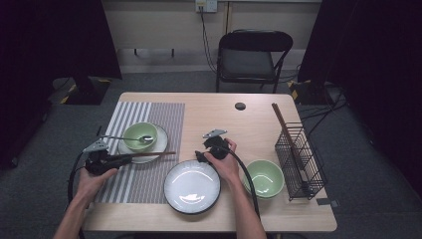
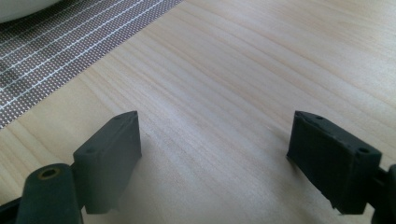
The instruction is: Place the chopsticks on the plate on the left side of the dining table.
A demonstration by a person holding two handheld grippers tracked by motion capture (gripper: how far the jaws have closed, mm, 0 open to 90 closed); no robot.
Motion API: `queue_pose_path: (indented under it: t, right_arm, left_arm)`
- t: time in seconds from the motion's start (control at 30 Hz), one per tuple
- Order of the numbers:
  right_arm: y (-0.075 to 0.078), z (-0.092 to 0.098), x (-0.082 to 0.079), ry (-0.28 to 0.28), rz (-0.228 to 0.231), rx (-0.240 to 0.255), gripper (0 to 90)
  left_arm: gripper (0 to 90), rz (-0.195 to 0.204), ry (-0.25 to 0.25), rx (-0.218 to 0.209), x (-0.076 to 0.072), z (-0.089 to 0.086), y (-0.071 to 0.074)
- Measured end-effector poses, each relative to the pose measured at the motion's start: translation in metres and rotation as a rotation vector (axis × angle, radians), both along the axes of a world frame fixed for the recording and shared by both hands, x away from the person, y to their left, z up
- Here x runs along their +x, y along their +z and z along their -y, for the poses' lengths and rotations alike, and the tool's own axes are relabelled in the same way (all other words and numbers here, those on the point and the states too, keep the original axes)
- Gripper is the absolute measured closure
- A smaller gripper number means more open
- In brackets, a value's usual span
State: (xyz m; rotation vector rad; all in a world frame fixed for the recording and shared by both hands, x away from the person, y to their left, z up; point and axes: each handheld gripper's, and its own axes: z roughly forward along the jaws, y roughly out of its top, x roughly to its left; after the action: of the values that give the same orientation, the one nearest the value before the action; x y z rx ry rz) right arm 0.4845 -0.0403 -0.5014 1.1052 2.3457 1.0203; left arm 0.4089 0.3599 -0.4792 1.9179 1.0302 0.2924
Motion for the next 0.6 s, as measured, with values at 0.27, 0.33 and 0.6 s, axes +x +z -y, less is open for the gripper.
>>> queue_pose_path:
  t: [0.27, 0.33, 0.6]
  right_arm:
    - [0.0000, 0.0000, 0.0000, 0.000, 0.000, 0.000, 16.3]
    - [0.0000, 0.0000, 0.0000, 0.000, 0.000, 0.000, 16.2]
    - [0.0000, 0.0000, 0.0000, 0.000, 0.000, 0.000, 16.3]
  left_arm:
    - [75.1, 0.001, 0.011, 0.006, 0.0012, 0.0009, -0.0004]
    - [75.1, 0.000, 0.010, 0.003, 0.0014, 0.0006, -0.0005]
    - [72.9, 0.004, 0.012, 0.002, 0.0022, 0.0015, -0.0007]
